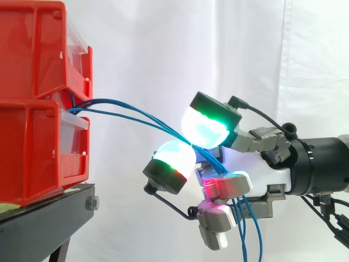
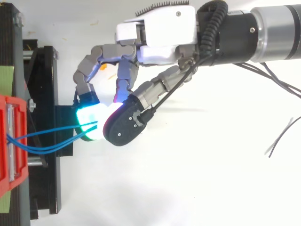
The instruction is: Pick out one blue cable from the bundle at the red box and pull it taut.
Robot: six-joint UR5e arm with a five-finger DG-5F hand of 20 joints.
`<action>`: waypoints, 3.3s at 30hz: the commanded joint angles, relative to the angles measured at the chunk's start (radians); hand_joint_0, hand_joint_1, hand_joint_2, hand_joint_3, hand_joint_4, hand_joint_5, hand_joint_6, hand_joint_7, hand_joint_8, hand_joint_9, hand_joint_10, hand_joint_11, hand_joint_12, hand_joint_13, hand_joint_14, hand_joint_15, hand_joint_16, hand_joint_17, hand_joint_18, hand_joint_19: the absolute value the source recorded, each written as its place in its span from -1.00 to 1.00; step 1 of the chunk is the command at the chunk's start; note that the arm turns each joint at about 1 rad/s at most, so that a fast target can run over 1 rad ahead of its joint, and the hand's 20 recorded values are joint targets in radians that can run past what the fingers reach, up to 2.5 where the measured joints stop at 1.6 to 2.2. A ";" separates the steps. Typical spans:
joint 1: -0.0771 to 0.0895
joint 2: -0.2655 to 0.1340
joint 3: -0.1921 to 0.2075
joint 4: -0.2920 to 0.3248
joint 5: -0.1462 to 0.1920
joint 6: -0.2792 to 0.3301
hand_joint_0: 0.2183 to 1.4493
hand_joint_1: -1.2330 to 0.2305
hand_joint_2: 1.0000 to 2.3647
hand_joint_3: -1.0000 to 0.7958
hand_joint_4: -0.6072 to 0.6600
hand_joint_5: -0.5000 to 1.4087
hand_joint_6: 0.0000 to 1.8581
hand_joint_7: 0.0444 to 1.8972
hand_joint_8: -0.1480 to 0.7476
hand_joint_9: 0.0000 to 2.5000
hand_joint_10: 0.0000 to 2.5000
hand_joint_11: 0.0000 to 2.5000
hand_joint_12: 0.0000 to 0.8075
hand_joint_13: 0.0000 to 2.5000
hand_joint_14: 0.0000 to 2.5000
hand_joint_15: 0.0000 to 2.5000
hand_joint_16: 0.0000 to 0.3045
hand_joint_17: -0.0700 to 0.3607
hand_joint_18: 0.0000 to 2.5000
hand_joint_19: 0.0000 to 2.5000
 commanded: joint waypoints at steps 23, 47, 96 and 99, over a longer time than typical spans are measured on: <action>0.002 0.000 -0.001 -0.003 0.000 0.000 -0.10 -0.51 -0.98 -0.30 -0.26 -0.60 0.04 0.11 -0.08 0.08 -0.97 -0.23 -0.17 -0.07 -0.98 -0.40 -0.70 -0.20 -0.25 -0.45; -0.001 0.000 0.001 0.000 0.000 0.001 -0.36 -0.28 -0.98 -0.30 -0.07 -0.56 -0.01 0.02 -0.06 0.14 -0.97 -0.23 -0.15 -0.04 -0.98 -0.39 -0.70 -0.19 -0.25 -0.44; -0.001 0.000 -0.001 -0.006 -0.014 0.001 -0.33 -0.63 -1.00 -0.44 -0.37 -0.55 0.02 0.13 -0.14 0.16 -0.97 -0.22 -0.20 -0.04 -0.98 -0.38 -0.72 -0.23 -0.23 -0.46; -0.002 0.000 -0.001 -0.006 -0.015 0.001 -0.36 -0.65 -1.00 -0.44 -0.37 -0.55 0.02 0.15 -0.15 0.16 -0.97 -0.24 -0.21 -0.04 -0.98 -0.38 -0.72 -0.23 -0.23 -0.46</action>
